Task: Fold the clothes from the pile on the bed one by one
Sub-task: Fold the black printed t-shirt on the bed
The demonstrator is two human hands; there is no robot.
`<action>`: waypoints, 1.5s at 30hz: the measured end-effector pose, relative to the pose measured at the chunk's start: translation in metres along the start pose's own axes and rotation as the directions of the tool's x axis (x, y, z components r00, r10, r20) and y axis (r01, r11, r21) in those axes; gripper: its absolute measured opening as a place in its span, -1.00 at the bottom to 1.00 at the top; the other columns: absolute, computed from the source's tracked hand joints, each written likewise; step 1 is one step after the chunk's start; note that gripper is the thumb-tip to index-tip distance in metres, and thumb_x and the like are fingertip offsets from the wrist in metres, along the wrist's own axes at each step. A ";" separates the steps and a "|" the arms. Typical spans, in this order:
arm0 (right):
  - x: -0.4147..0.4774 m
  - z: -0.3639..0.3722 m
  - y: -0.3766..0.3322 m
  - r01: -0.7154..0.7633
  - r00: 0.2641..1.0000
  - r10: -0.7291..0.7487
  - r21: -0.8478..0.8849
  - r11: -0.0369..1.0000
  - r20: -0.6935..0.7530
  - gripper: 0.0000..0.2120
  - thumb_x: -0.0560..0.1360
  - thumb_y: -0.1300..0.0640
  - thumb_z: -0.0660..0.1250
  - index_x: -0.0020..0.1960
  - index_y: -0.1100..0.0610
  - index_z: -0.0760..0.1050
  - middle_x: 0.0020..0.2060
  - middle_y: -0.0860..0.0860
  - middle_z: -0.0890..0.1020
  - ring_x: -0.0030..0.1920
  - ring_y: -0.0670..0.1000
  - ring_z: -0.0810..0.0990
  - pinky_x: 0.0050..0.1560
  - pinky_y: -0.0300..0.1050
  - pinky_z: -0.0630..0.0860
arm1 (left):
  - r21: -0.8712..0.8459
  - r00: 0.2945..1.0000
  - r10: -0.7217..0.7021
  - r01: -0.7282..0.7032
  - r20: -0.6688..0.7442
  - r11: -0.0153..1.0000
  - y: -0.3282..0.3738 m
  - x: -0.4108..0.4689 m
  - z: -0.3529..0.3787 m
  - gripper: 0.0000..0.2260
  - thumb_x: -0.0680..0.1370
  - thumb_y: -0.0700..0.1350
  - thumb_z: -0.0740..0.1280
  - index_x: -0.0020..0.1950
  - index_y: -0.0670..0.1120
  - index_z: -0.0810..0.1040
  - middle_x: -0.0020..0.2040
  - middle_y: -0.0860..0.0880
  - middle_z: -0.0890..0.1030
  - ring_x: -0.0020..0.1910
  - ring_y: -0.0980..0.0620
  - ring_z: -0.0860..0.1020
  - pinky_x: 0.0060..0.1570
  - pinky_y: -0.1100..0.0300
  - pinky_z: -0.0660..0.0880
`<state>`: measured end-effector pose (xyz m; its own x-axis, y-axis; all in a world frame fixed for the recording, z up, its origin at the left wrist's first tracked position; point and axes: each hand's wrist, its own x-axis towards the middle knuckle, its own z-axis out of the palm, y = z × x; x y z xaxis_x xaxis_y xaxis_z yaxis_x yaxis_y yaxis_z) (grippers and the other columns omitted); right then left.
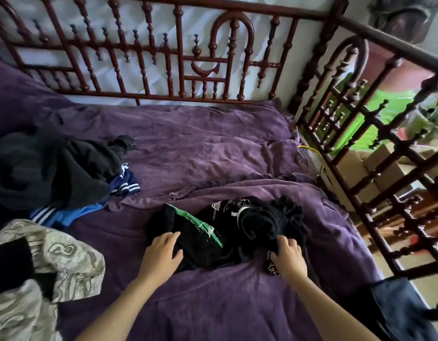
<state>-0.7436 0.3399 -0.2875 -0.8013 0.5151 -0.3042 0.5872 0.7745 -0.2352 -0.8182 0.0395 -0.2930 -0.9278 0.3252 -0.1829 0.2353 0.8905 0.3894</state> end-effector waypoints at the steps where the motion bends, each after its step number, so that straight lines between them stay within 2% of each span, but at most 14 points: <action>1: 0.011 -0.001 -0.001 -0.013 1.000 0.012 0.040 0.999 0.018 -0.55 0.51 0.09 0.24 0.37 0.10 0.25 0.27 0.11 0.36 0.29 0.14 0.33 0.17 -0.01 0.40 | -0.002 1.000 -0.017 0.017 -0.002 1.000 0.002 0.002 0.000 -0.54 0.61 0.02 0.16 0.49 -0.04 0.20 0.44 0.03 0.29 0.40 0.04 0.26 0.28 0.19 0.30; 11: 0.111 0.016 0.001 -0.121 0.977 0.084 0.183 0.976 0.198 -0.28 0.46 0.10 0.35 0.51 0.03 0.07 0.35 0.19 0.29 0.31 0.23 0.35 0.23 0.05 0.37 | -0.276 0.980 -0.197 0.184 -0.019 0.943 0.037 0.022 0.016 -0.56 0.60 -0.06 0.22 0.47 -0.06 0.26 0.43 -0.01 0.31 0.40 0.03 0.27 0.30 0.13 0.32; 14: 0.121 0.024 -0.002 -0.182 0.974 0.130 0.303 0.936 0.185 -0.43 0.46 0.22 0.30 0.44 0.06 0.25 0.28 0.22 0.35 0.19 0.24 0.48 0.17 -0.02 0.42 | -0.288 0.977 -0.213 0.202 -0.009 0.936 0.042 0.029 0.019 -0.56 0.60 -0.07 0.22 0.47 -0.06 0.26 0.43 -0.01 0.32 0.39 0.03 0.28 0.30 0.13 0.33; 17: 0.120 0.024 0.001 -0.201 0.979 0.176 0.348 0.916 0.103 -0.64 0.46 0.28 0.25 0.24 0.12 0.50 0.17 0.18 0.54 0.14 0.18 0.53 0.04 -0.11 0.44 | -0.293 0.977 -0.211 0.206 0.015 0.934 0.047 0.033 0.018 -0.57 0.60 -0.07 0.21 0.47 -0.06 0.26 0.43 -0.02 0.31 0.39 0.02 0.29 0.31 0.10 0.33; 19: 0.115 0.017 0.002 -0.195 0.981 0.187 0.385 0.902 0.059 -0.70 0.45 0.30 0.24 0.14 0.14 0.57 0.09 0.16 0.61 0.11 0.16 0.55 -0.03 -0.14 0.42 | -0.303 0.982 -0.190 0.187 0.021 0.935 0.051 0.036 0.016 -0.57 0.60 -0.07 0.22 0.46 -0.06 0.27 0.43 -0.02 0.31 0.39 0.01 0.29 0.31 0.09 0.33; 22: 0.102 -0.009 -0.002 -0.095 0.992 0.120 0.419 0.903 -0.034 -0.73 0.43 0.30 0.28 0.10 0.17 0.60 0.02 0.14 0.65 0.07 0.15 0.58 -0.04 -0.14 0.43 | -0.309 0.991 -0.135 0.130 0.005 0.942 0.057 0.037 0.010 -0.57 0.60 -0.07 0.22 0.46 -0.08 0.28 0.42 -0.03 0.34 0.39 0.01 0.30 0.31 0.13 0.32; 26: 0.075 -0.072 -0.020 0.171 0.972 -0.074 0.457 0.873 -0.222 -0.78 0.38 0.37 0.34 -0.02 0.23 0.66 -0.06 0.14 0.68 0.00 0.10 0.62 -0.01 -0.18 0.41 | -0.343 0.997 -0.074 0.061 -0.025 0.938 0.066 0.030 -0.005 -0.58 0.59 -0.08 0.24 0.44 -0.10 0.31 0.39 -0.05 0.37 0.37 0.00 0.33 0.31 0.12 0.32; 28: 0.056 -0.111 -0.035 0.306 0.937 -0.189 0.433 0.848 -0.293 -0.80 0.37 0.40 0.35 -0.06 0.25 0.67 -0.09 0.12 0.68 -0.10 0.04 0.59 -0.08 -0.30 0.37 | -0.371 0.998 -0.030 0.007 -0.055 0.928 0.070 0.024 -0.015 -0.58 0.57 -0.10 0.27 0.42 -0.12 0.34 0.36 -0.07 0.41 0.34 -0.01 0.37 0.29 0.14 0.34; 31: 0.017 -0.159 -0.063 0.464 0.881 -0.360 0.410 0.785 -0.309 -0.80 0.36 0.45 0.35 -0.09 0.27 0.66 -0.18 0.05 0.60 -0.20 -0.06 0.50 -0.18 -0.53 0.33 | -0.434 0.992 0.047 -0.095 -0.120 0.896 0.082 0.018 -0.037 -0.57 0.55 -0.08 0.32 0.40 -0.11 0.36 0.33 -0.03 0.43 0.32 0.04 0.39 0.26 0.25 0.33; 35: -0.036 -0.203 -0.103 0.598 0.801 -0.494 0.457 0.658 -0.338 -0.77 0.38 0.48 0.32 -0.08 0.26 0.66 -0.20 0.01 0.57 -0.26 -0.15 0.52 -0.16 -0.50 0.41 | -0.593 0.971 0.157 -0.234 -0.178 0.771 0.106 0.010 -0.080 -0.51 0.50 0.01 0.37 0.40 0.02 0.34 0.30 0.14 0.42 0.26 0.19 0.40 0.20 0.30 0.33; 38: -0.067 -0.225 -0.126 0.662 0.746 -0.525 0.548 0.511 -0.411 -0.71 0.39 0.51 0.31 -0.11 0.16 0.63 -0.27 -0.05 0.59 -0.34 -0.27 0.56 -0.24 -0.50 0.45 | -0.717 0.944 0.262 -0.323 -0.200 0.618 0.121 -0.006 -0.113 -0.61 0.45 0.07 0.40 0.22 0.26 0.37 0.14 0.39 0.51 0.15 0.37 0.47 0.05 0.48 0.39; 39: -0.076 -0.229 -0.131 0.677 0.729 -0.528 0.571 0.463 -0.436 -0.69 0.39 0.52 0.31 -0.13 0.13 0.62 -0.29 -0.08 0.59 -0.35 -0.29 0.56 -0.26 -0.49 0.46 | -0.731 0.936 0.265 -0.347 -0.231 0.588 0.124 -0.011 -0.120 -0.64 0.45 0.04 0.41 0.16 0.30 0.39 0.08 0.42 0.53 0.10 0.40 0.49 -0.01 0.50 0.42; 41: -0.088 -0.234 -0.139 0.696 0.708 -0.531 0.590 0.409 -0.466 -0.66 0.39 0.51 0.31 -0.18 0.08 0.61 -0.32 -0.11 0.61 -0.36 -0.28 0.58 -0.25 -0.45 0.51 | -0.734 0.923 0.208 -0.385 -0.325 0.560 0.127 -0.016 -0.128 -0.68 0.47 -0.09 0.43 0.07 0.27 0.43 -0.03 0.31 0.61 0.00 0.36 0.55 -0.05 0.44 0.47; 45: -0.096 -0.232 -0.144 0.687 0.717 -0.514 0.605 0.403 -0.472 -0.64 0.39 0.51 0.32 -0.24 0.05 0.61 -0.38 -0.19 0.63 -0.35 -0.26 0.60 -0.25 -0.44 0.52 | -0.753 0.915 0.064 -0.366 -0.398 0.547 0.124 -0.023 -0.140 -0.84 0.49 -0.26 0.38 -0.09 0.01 0.55 -0.23 0.12 0.61 -0.27 0.33 0.57 -0.20 0.41 0.48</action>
<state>-0.7774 0.2641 -0.0107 -0.9299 0.1445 0.3382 -0.2444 0.4443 -0.8619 -0.8078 0.0976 -0.1146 -0.9491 0.2284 0.2168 0.2500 0.1281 0.9597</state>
